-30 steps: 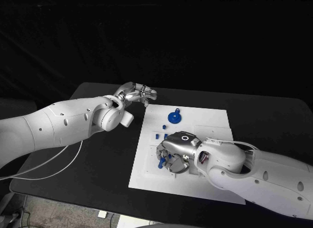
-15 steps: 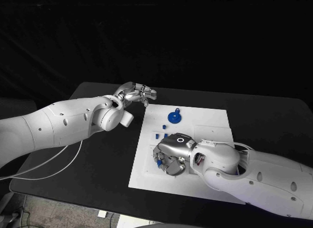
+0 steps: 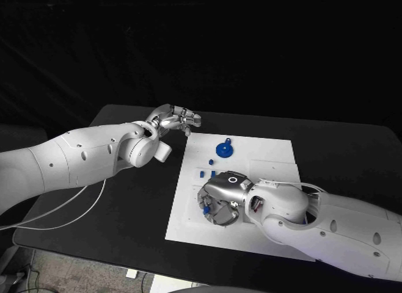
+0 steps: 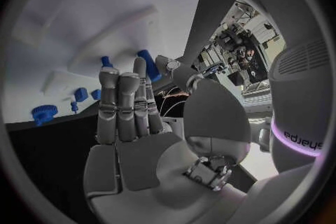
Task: Assemble the parts on the task board
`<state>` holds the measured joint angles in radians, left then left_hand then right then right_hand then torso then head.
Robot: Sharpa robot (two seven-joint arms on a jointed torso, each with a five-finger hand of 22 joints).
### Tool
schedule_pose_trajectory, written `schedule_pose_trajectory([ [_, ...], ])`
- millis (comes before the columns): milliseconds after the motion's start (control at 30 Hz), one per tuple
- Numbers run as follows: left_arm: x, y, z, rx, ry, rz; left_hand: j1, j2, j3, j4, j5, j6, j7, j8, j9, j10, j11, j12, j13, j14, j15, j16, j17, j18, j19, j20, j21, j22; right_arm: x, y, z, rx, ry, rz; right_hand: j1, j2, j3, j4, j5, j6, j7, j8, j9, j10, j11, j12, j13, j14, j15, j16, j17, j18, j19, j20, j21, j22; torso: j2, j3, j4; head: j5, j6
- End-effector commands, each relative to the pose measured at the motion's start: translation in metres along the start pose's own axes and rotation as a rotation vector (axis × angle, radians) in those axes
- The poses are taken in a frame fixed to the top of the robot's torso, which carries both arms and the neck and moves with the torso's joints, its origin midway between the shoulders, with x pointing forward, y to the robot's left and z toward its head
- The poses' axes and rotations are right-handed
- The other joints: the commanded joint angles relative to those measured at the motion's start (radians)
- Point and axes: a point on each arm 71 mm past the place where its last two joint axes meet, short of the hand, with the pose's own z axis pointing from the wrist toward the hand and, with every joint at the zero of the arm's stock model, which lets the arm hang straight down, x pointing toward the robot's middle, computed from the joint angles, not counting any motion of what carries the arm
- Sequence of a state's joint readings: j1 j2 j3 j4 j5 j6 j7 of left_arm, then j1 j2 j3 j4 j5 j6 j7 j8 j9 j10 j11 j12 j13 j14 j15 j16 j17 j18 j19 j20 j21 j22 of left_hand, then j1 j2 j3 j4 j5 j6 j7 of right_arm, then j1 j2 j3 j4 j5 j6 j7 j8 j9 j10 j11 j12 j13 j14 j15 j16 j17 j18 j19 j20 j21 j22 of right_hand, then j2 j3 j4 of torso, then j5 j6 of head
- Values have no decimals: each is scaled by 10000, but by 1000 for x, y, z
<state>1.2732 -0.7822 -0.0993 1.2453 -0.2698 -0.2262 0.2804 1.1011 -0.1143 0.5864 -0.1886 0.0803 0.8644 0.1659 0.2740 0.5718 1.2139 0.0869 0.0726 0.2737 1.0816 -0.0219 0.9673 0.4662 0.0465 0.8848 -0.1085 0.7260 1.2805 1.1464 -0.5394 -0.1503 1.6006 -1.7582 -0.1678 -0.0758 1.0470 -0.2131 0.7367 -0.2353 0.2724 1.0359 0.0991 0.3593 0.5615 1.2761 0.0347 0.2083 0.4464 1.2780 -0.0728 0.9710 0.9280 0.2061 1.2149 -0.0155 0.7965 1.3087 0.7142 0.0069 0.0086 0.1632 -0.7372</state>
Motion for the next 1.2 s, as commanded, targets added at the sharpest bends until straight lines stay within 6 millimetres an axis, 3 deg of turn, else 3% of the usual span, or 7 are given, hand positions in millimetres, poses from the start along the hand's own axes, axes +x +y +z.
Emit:
schedule_pose_trajectory([
  [33,1,-2,0,137,103,-1,-12,-66,-13,57,-47,-73,-24,65,17,26,65,12,11,7,65,-33,19,146,31,-50,-60,19,2,-2,-1,111,-62,180,-63,-177,-133,-27,36,-293,165,-173,-63,-284,87,-147,-25,-121,55,-146,-67,557,-121,-15,-61,114,1,5,-1,-2,6],
  [200,0,-2,0,142,70,9,-12,-67,-13,58,-47,-74,-24,66,17,26,65,12,12,8,65,-33,21,146,33,-50,-61,21,0,-4,-2,150,-413,389,-118,-424,-627,-33,-291,-823,408,-480,-110,-814,286,-424,-87,-232,244,-267,-177,557,-237,-28,-125,112,-1,8,-6,-14,0],
  [500,1,-2,0,123,85,4,-13,-70,-15,61,-49,-77,-23,68,18,26,65,13,13,10,65,-34,25,146,35,-50,-63,24,-4,-4,-3,142,-1017,678,57,-675,-1066,1,-430,-1852,878,-1052,-317,-1839,661,-907,-226,-537,606,-156,-145,557,-463,49,-191,152,0,8,3,-52,19],
  [633,1,-2,0,128,96,1,-24,-71,-20,72,-51,-80,-21,69,19,25,66,13,14,11,66,-36,29,145,38,-49,-65,27,-6,-6,-6,181,-1251,735,76,-761,-1227,21,-455,-2400,1106,-1312,-427,-2482,919,-993,-340,-1014,860,-71,-90,557,-695,135,-180,210,1,3,1,-62,19],
  [1000,-2,-1,0,124,22,15,-65,-76,-36,107,-58,-86,-18,73,20,22,68,14,16,13,68,-41,37,141,43,-45,-73,35,-15,-14,-20,215,-1279,2022,-229,-783,-1863,87,-416,-2707,1211,-1328,-399,-3031,1052,-575,-433,-1383,986,252,-76,557,-982,247,-63,218,-9,-7,7,-124,48],
  [1067,-2,-1,1,122,0,12,-94,-77,-46,135,-68,-88,-17,77,22,22,68,15,18,15,68,-45,44,141,46,-45,-79,40,-22,-22,-25,343,-1239,3085,-99,-686,-1836,200,-1149,-2642,1171,-1235,-345,-3037,1010,-327,-430,-1463,976,314,-125,557,-1023,234,-47,191,-12,-3,-6,-144,76],
  [1200,-2,-1,0,109,-12,-1,-119,-80,-54,158,-72,-90,-18,80,23,21,68,15,19,14,69,-49,49,140,46,-44,-86,45,-46,-43,-38,849,-1753,4779,-9,-347,-1825,405,-1428,-2418,1070,-1053,-254,-2776,876,188,-333,-1423,821,444,-191,557,-940,190,84,207,-21,11,-17,-217,136],
])
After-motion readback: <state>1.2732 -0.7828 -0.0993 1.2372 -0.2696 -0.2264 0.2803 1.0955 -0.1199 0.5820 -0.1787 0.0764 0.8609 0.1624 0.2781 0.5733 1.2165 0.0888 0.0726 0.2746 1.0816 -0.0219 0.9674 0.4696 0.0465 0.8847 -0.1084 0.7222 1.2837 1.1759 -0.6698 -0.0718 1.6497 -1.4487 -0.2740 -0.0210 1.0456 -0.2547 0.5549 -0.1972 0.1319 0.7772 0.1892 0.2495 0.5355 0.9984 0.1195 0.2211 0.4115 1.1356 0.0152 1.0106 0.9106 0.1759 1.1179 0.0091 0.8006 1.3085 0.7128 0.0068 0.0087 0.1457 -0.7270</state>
